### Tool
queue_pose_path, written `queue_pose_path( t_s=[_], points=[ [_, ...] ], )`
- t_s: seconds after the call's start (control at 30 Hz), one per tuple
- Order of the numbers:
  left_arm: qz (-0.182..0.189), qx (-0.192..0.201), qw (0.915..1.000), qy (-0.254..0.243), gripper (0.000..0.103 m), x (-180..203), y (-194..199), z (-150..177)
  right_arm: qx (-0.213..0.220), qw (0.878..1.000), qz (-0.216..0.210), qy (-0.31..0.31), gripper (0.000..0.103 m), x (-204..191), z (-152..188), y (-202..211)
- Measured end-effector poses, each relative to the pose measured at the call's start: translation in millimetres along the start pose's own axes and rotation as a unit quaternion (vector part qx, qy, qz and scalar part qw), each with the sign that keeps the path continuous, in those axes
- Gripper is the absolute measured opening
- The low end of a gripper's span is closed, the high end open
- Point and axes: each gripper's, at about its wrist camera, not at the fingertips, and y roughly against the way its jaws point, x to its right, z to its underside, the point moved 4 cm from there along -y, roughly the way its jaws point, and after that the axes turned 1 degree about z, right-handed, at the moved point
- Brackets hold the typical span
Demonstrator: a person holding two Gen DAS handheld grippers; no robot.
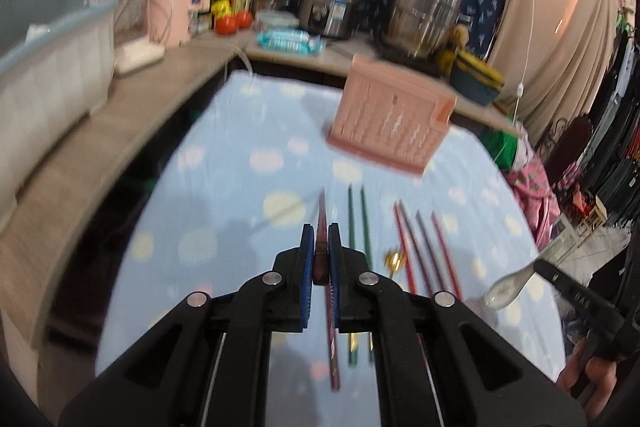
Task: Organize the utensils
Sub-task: 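Carry the spoon into the pink caddy and open the right tool while the left tool drops its chopstick in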
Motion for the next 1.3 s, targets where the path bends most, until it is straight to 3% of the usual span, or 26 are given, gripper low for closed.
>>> queue_pose_path(
  t_s=[0.47, 0.93, 1.03, 1.3],
  points=[
    [0.032, 0.114, 0.9925, -0.031, 0.007, 44, 3, -146, 0.052, 0.998, -0.048, -0.001, 0.007, -32, -118, -33],
    [0.051, 0.239, 0.9686, -0.044, 0.007, 80, -16, -286, 0.080, 0.995, -0.065, -0.004, 0.007, -72, -217, -97],
    [0.050, 0.237, 0.9693, -0.041, 0.007, 78, -40, -298, 0.077, 0.995, -0.058, -0.002, 0.007, -74, -224, -112],
    [0.034, 0.182, 0.9823, -0.029, 0.007, 59, -105, -273, 0.039, 0.998, -0.043, -0.005, 0.007, -66, -211, -153]
  ],
)
